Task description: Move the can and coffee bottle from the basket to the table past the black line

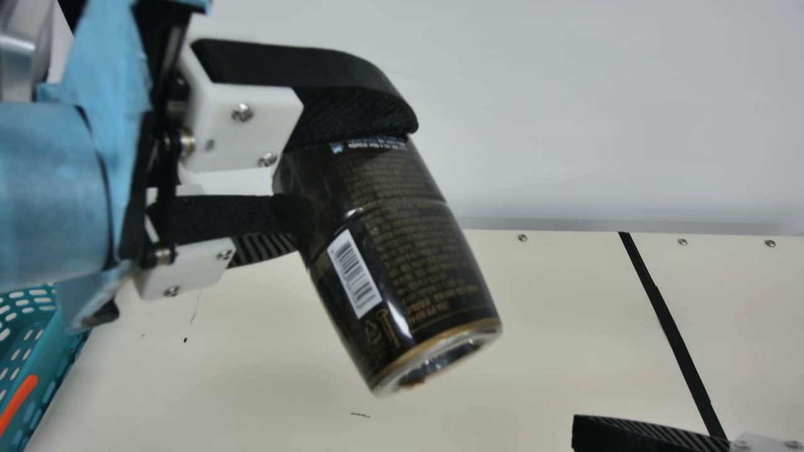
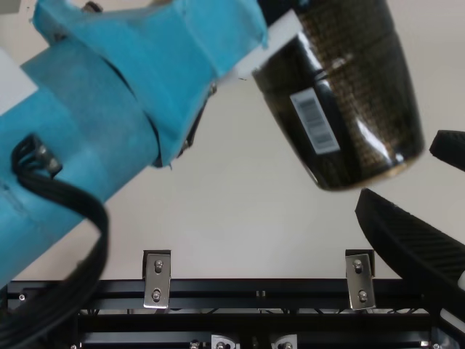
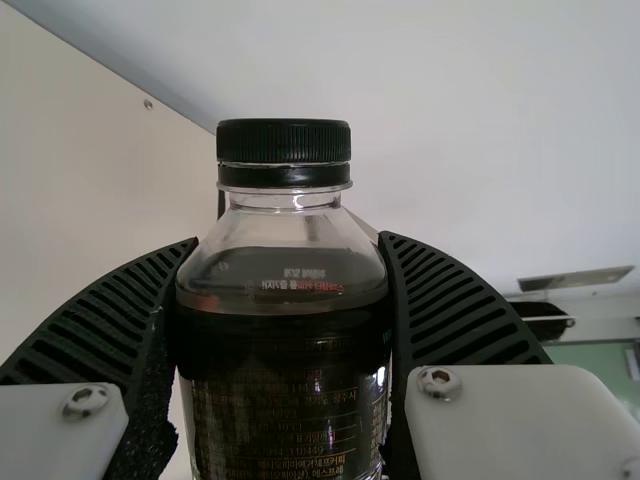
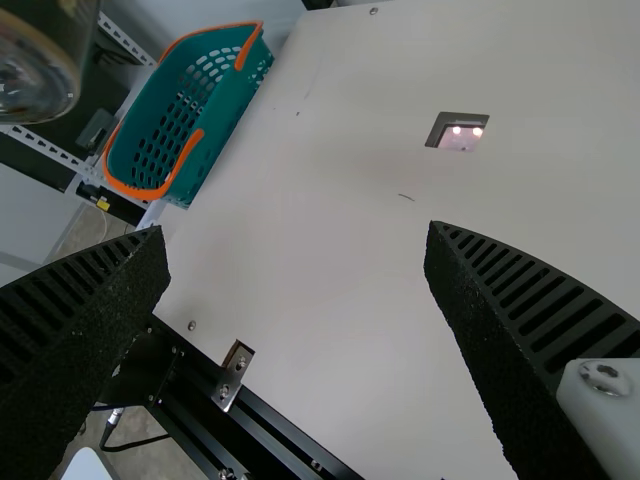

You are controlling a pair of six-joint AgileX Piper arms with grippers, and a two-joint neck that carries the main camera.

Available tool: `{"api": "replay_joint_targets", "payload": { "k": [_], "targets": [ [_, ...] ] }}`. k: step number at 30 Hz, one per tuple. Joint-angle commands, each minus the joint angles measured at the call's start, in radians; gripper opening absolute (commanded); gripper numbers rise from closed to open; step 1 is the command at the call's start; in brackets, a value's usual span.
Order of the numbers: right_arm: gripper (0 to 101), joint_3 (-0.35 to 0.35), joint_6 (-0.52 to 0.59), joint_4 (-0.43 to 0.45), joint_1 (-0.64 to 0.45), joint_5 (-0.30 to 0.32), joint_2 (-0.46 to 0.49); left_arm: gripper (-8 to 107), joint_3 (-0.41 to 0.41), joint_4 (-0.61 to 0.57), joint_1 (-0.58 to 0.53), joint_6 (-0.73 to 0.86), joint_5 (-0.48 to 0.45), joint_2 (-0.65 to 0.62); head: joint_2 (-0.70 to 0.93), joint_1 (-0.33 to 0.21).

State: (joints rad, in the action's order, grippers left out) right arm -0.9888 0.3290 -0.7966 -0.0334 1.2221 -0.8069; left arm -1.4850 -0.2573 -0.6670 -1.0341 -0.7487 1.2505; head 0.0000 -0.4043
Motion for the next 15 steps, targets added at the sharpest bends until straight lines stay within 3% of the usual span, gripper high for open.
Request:
{"api": "replay_joint_targets", "payload": {
  "k": [1,7,15],
  "targets": [
    [101,0.0,0.0,0.0,0.0,0.0,0.0,10,-0.002,-0.056,0.009,0.027,-0.003,-0.003,-0.007,-0.031],
    [101,0.0,0.0,0.0,0.0,0.0,0.0,10,-0.01,-0.077,0.025,0.067,-0.003,-0.022,-0.007,-0.031],
    [101,0.0,0.0,0.0,0.0,0.0,0.0,10,-0.046,0.018,-0.029,0.055,0.026,-0.043,-0.007,-0.031]
  ]
}}
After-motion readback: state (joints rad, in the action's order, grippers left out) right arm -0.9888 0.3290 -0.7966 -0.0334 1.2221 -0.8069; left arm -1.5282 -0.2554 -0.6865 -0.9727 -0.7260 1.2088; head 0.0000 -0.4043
